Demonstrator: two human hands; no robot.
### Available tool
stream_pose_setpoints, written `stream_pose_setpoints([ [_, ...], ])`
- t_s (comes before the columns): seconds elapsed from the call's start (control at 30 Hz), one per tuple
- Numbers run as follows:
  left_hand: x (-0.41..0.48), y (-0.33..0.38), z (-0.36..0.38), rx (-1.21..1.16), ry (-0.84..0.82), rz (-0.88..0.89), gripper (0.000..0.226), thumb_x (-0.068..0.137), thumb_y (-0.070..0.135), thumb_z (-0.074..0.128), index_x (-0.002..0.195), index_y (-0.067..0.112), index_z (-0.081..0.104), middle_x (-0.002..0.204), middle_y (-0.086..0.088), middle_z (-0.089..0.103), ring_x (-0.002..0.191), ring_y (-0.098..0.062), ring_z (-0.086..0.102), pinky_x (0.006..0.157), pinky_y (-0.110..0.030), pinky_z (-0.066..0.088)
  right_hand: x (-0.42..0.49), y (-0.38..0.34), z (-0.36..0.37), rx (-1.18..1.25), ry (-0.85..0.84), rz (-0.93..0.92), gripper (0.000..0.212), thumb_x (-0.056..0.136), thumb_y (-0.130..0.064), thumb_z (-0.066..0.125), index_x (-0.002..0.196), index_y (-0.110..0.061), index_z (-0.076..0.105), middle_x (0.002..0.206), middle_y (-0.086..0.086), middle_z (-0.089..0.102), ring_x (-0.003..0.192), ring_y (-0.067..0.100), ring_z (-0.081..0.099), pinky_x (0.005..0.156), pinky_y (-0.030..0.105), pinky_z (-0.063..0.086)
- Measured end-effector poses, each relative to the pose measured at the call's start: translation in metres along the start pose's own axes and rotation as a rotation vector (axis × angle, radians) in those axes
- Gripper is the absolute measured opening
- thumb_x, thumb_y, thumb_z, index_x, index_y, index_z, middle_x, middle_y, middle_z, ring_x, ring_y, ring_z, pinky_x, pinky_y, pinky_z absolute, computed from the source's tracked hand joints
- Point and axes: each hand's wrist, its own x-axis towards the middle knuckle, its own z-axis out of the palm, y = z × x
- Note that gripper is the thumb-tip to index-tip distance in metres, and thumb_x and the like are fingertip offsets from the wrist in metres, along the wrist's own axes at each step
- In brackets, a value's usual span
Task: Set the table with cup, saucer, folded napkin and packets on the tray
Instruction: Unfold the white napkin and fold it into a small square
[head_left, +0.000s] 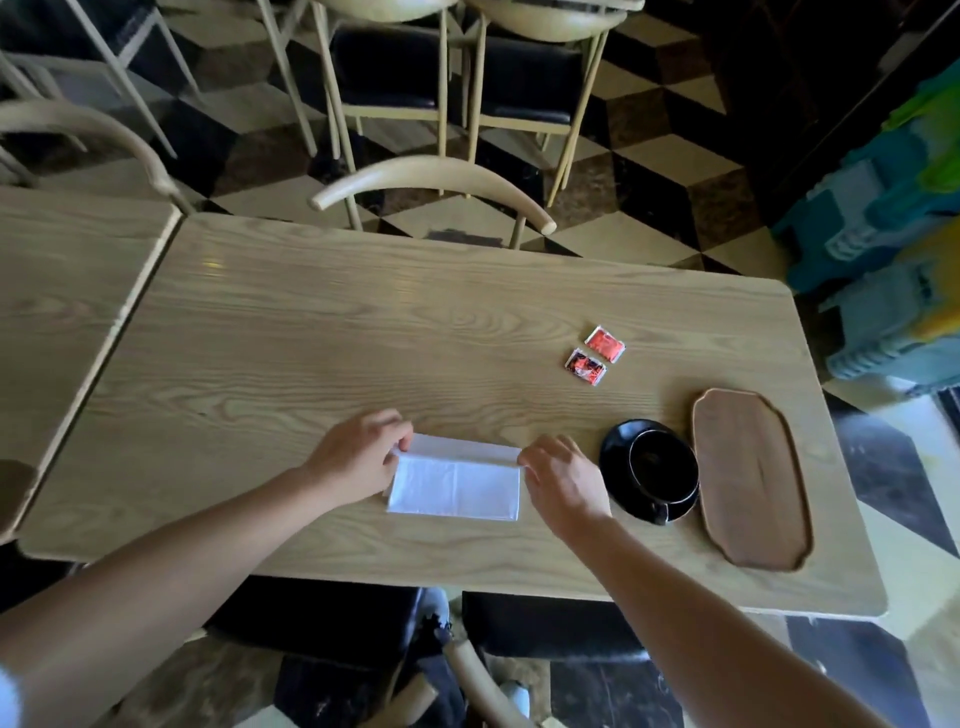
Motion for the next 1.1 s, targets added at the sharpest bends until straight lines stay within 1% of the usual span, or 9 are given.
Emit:
stream_pose_setpoints([
  [0.2,-0.028,-0.01,0.047,0.028,-0.111,-0.036,0.019,0.074,0.012,0.053,0.086,0.027,0.05,0.101,0.011,0.053,0.087,-0.014,0.054,0.063,-0.028,0.044,-0.022,0.003,0.042,-0.031,-0.166,0.01,0.018,0.089,-0.012,0.056,0.098,-0.018,0.07,0.111,-0.003,0.063,0.109,0.022,0.052,0.061,0.038,0.055],
  [0.33,-0.034,-0.016,0.067,-0.107,-0.106,-0.122,0.021,0.072,0.01,0.06,0.088,0.023,0.056,0.099,0.007,0.051,0.075,-0.015,0.056,0.066,-0.036,0.053,-0.028,0.006,0.065,-0.024,-0.256,0.061,0.019,0.089,-0.016,0.054,0.102,-0.021,0.067,0.117,-0.005,0.057,0.115,0.02,0.046,0.069,0.036,0.056],
  [0.47,-0.035,-0.016,0.08,-0.407,0.041,-0.526,0.031,0.065,0.017,0.077,0.084,0.02,0.053,0.078,0.002,0.059,0.07,-0.021,0.058,0.065,-0.034,0.048,-0.029,0.005,0.074,0.252,-0.269,0.321,0.028,0.082,-0.014,0.056,0.107,-0.022,0.068,0.118,0.0,0.057,0.113,0.021,0.051,0.089,0.032,0.049],
  [0.6,-0.03,-0.008,0.085,-0.825,0.093,-0.973,0.034,0.071,0.021,0.078,0.085,0.013,0.049,0.074,-0.014,0.068,0.061,-0.026,0.065,0.064,-0.045,0.058,-0.024,-0.011,0.076,0.512,-0.135,0.721,0.027,0.08,-0.025,0.067,0.104,-0.017,0.059,0.099,-0.001,0.059,0.1,0.024,0.055,0.08,0.028,0.041],
  [0.67,-0.027,-0.004,0.086,-0.984,0.091,-1.103,0.032,0.073,0.014,0.077,0.087,0.01,0.049,0.082,-0.018,0.066,0.059,-0.025,0.068,0.065,-0.045,0.061,-0.02,-0.02,0.078,0.679,-0.126,0.941,0.033,0.078,-0.025,0.069,0.105,-0.019,0.052,0.096,0.0,0.061,0.096,0.025,0.06,0.078,0.033,0.049],
  [0.77,-0.025,0.001,0.085,-1.113,0.104,-1.196,0.034,0.075,0.003,0.076,0.092,0.005,0.047,0.088,-0.02,0.062,0.067,-0.028,0.068,0.068,-0.042,0.06,-0.015,-0.025,0.079,0.844,-0.079,1.164,0.028,0.075,-0.017,0.069,0.097,-0.021,0.051,0.093,0.009,0.07,0.091,0.028,0.068,0.079,0.038,0.058],
  [0.9,-0.023,0.006,0.077,-1.274,0.12,-1.294,0.029,0.076,-0.007,0.073,0.08,0.003,0.046,0.078,-0.019,0.062,0.064,-0.024,0.064,0.06,-0.035,0.062,-0.014,-0.022,0.075,0.907,-0.1,1.232,0.008,0.075,-0.006,0.069,0.072,-0.01,0.064,0.054,0.005,0.069,0.063,0.022,0.069,0.07,0.034,0.058],
  [1.0,-0.018,0.007,0.072,-1.34,0.105,-1.315,0.026,0.076,-0.009,0.071,0.09,0.0,0.05,0.08,-0.017,0.061,0.065,-0.022,0.062,0.063,-0.035,0.061,-0.013,-0.02,0.07,1.002,-0.11,1.266,0.011,0.075,-0.003,0.074,0.075,-0.006,0.063,0.061,0.008,0.067,0.053,0.022,0.066,0.077,0.041,0.062],
  [1.1,-0.01,0.004,0.062,-1.31,0.129,-1.237,0.027,0.073,-0.007,0.072,0.096,-0.003,0.059,0.078,-0.015,0.062,0.062,-0.022,0.062,0.065,-0.034,0.062,-0.01,-0.019,0.062,1.022,-0.103,1.23,0.018,0.073,-0.006,0.078,0.085,-0.008,0.064,0.069,0.008,0.066,0.05,0.019,0.062,0.071,0.042,0.063],
])
